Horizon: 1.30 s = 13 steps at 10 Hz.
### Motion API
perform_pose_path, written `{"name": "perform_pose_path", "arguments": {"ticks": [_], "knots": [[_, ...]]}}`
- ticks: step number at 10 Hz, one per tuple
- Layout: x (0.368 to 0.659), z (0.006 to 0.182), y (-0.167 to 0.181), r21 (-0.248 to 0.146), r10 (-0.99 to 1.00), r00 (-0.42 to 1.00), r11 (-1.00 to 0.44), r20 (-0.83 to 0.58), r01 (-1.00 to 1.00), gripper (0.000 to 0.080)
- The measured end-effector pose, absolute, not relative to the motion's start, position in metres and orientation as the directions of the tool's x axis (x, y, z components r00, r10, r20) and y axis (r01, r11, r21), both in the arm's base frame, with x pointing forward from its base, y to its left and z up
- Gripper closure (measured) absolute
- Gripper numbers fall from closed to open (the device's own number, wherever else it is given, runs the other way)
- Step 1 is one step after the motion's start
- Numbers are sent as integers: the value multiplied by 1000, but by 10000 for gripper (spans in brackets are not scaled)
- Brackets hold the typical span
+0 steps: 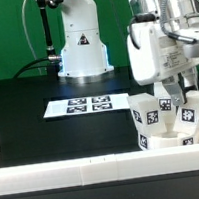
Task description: Assemble stool
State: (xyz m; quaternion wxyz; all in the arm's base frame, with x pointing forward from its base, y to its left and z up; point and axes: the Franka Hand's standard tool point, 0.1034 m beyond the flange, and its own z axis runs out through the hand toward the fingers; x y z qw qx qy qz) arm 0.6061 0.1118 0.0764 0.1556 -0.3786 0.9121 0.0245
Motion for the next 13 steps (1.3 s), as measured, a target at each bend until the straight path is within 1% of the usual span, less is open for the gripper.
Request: {"name": "perform_pose_path", "arguments": {"ticks": [2,3,4,5,6,7,8,9,11,13], "knots": [[603,76,110,-76,-600,-725,785,-339,-614,464],[603,76,110,-75,-595,-727,789,-343,-610,464],[602,76,110,-82,-615,-711,773,-342,-629,362],[602,76,110,-86,-625,-702,764,-341,-639,362],[604,81,110,-89,-634,-692,756,-346,-648,232],[605,90,107,-101,-647,-675,744,-354,-660,175],[603,101,104,-110,-654,-663,737,-364,-667,175],[599,111,103,-108,-650,-662,739,-374,-665,154],[597,105,103,-106,-653,-663,737,-364,-668,151],[597,105,103,-106,-653,-664,737,-364,-668,150]]}}
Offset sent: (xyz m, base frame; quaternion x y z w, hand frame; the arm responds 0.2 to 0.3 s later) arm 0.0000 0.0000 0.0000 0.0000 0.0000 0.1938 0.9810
